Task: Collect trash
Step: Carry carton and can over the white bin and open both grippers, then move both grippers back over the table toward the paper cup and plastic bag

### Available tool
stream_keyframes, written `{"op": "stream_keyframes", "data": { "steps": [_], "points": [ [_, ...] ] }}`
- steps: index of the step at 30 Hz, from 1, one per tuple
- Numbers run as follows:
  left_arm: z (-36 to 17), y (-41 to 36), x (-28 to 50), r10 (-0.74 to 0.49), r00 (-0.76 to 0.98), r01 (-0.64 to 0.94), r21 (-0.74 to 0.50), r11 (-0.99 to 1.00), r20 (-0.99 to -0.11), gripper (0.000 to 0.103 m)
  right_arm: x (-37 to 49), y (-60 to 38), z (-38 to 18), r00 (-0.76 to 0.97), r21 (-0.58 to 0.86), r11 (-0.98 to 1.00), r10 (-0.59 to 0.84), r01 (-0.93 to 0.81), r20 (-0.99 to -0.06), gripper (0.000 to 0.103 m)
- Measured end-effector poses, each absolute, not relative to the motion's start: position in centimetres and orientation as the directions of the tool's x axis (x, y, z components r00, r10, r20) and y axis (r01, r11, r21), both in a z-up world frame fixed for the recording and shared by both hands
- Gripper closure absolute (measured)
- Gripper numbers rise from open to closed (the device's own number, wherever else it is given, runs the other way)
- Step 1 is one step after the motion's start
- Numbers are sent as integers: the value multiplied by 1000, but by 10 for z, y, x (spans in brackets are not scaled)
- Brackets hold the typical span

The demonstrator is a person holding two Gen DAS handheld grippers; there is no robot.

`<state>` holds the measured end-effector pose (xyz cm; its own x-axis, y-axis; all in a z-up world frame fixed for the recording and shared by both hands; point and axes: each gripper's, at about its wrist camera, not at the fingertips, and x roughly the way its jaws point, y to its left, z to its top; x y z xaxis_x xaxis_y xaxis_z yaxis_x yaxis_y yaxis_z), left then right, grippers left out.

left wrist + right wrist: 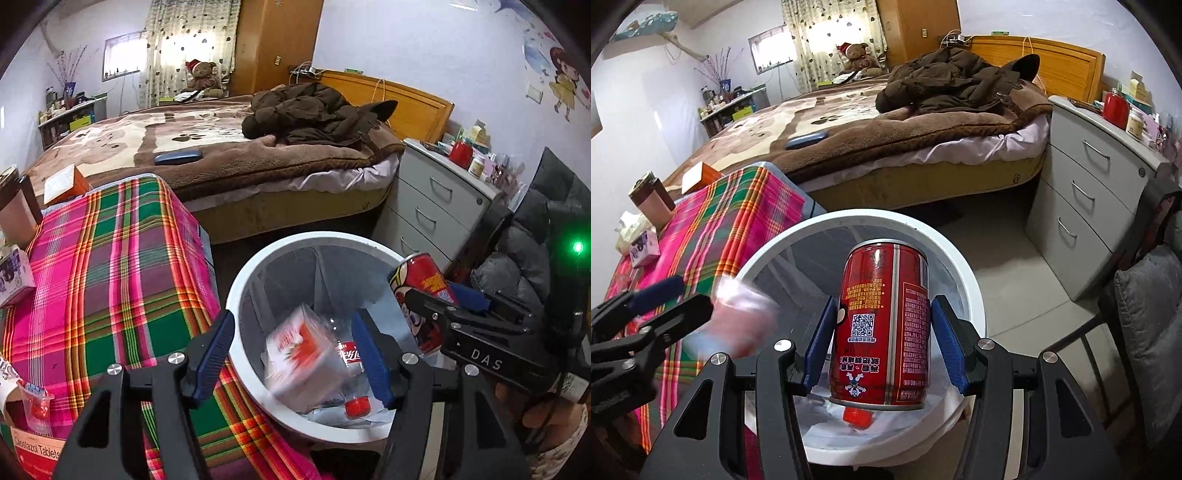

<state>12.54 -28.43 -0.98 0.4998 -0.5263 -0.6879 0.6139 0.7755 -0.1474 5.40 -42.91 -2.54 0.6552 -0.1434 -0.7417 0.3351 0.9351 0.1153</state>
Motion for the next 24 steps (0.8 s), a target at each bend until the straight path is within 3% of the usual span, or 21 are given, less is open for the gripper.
{"op": "stream_keyframes", "data": {
  "steps": [4,24],
  "points": [
    [-7,-277,126,-519,512,601,-147,786,-684,35,51,-430,-22,668,118,931,-156,345,-728,39],
    [13,-197,118,-462,623,499,-134,856,-632,32,50,-387,-2,730,141,953,-107,270,-675,39]
  ]
}}
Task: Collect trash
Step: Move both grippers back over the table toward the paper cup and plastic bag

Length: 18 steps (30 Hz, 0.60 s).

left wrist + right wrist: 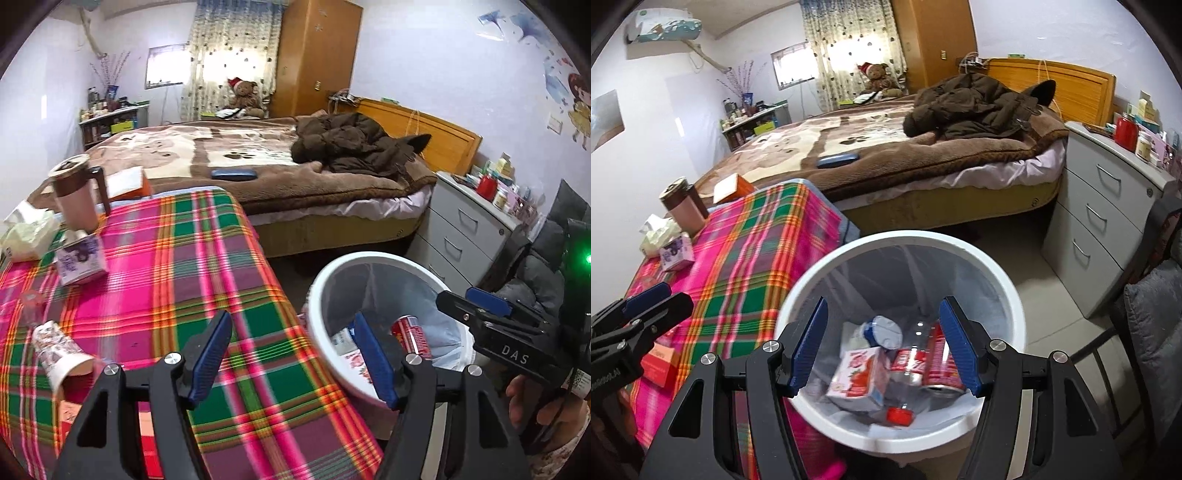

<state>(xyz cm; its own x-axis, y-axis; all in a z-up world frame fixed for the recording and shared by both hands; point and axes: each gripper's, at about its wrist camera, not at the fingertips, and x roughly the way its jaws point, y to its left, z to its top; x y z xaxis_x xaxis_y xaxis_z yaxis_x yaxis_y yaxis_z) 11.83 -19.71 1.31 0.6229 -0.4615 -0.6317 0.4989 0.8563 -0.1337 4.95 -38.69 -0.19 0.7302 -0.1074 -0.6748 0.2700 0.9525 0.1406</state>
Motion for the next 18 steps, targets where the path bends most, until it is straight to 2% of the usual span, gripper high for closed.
{"op": "stream_keyframes", "data": {
  "steps": [18],
  "points": [
    [13,-79,132,-302,727,295,-117,948,-616,29,64,-316,1,757,159,982,25,105,-653,39]
  ]
}}
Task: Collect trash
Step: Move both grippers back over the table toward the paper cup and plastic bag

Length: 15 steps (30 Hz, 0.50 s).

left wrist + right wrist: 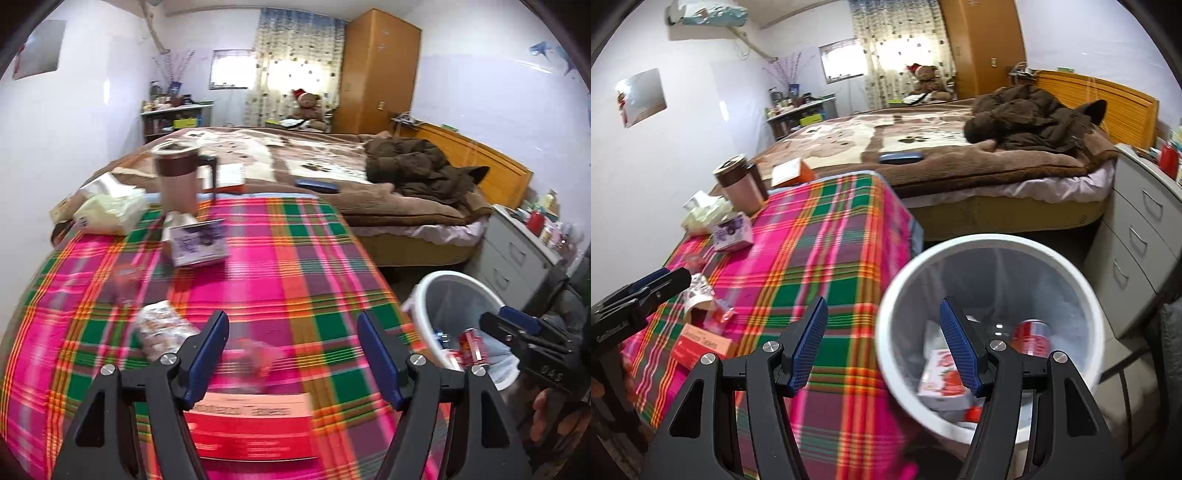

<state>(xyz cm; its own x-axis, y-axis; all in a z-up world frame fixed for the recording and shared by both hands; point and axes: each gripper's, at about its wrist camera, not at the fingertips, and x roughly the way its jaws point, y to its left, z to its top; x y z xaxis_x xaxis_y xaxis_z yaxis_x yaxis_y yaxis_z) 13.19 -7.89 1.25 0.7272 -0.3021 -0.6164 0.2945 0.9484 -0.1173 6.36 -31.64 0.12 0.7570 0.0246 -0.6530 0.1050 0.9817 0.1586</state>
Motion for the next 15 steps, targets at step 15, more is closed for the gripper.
{"op": "stream_keyframes", "data": {
  "steps": [15],
  "points": [
    [-15,0,160,-184,718,130,-130,983,-671,27,86,-253,-13,721,165,986,126,-16,-682,39]
  ]
}}
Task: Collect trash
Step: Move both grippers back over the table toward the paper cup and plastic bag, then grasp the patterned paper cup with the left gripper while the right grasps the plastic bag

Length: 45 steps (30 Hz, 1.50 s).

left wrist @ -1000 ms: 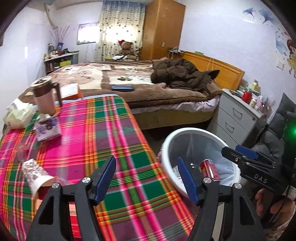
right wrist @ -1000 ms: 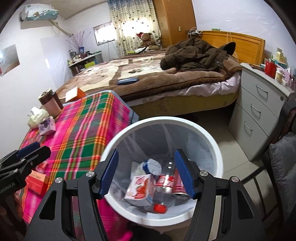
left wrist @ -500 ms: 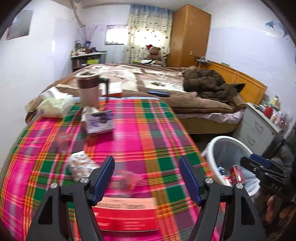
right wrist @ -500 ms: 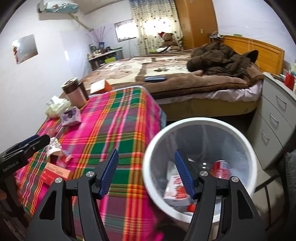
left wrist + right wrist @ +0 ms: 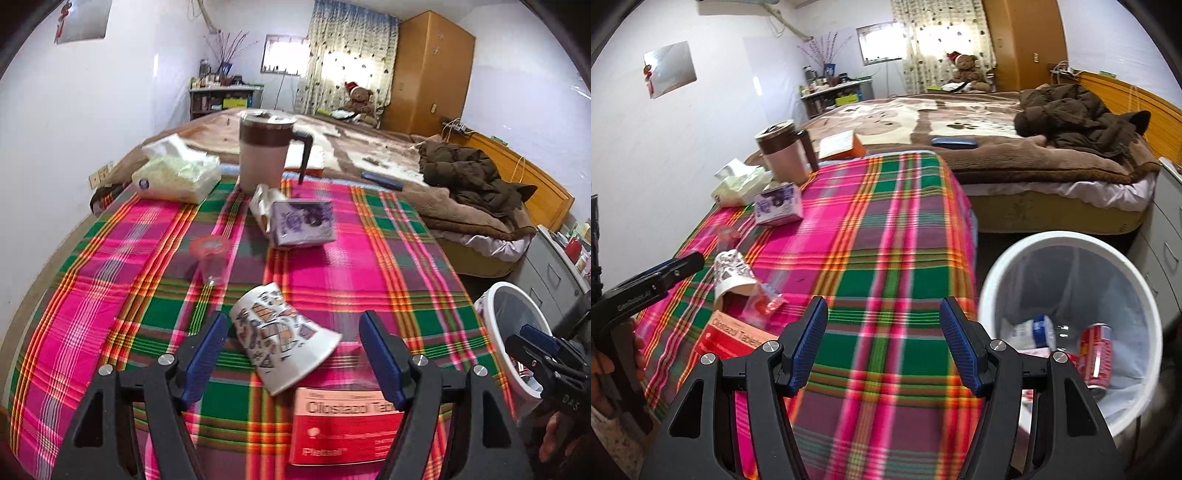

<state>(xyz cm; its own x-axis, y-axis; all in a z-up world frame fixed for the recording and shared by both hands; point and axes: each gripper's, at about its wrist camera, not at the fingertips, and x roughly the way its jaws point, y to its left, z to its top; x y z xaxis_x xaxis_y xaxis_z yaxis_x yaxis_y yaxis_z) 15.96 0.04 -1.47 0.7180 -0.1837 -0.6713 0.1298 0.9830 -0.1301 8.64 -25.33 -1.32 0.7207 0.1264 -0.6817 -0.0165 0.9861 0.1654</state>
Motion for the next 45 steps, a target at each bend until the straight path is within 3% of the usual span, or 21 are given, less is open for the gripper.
{"op": "stream_keyframes", "data": {
  "steps": [14,20,35,45],
  "points": [
    [-49,10,197,-170,639,91,-146,985,-750,24,109,-211,-25,681,162,983,176,-85,-711,39],
    [-58,13,210,-218,599,119,-183,976,-771,21,119,-198,-31,659,181,979,200,-98,-725,39],
    [-65,52,207,-191,567,119,-150,981,-801,20,140,-160,-46,582,275,954,294,-123,-758,39],
    [-66,67,188,-183,566,105,-150,983,-804,20,152,-149,-53,577,270,959,270,-87,-771,39]
  ]
}}
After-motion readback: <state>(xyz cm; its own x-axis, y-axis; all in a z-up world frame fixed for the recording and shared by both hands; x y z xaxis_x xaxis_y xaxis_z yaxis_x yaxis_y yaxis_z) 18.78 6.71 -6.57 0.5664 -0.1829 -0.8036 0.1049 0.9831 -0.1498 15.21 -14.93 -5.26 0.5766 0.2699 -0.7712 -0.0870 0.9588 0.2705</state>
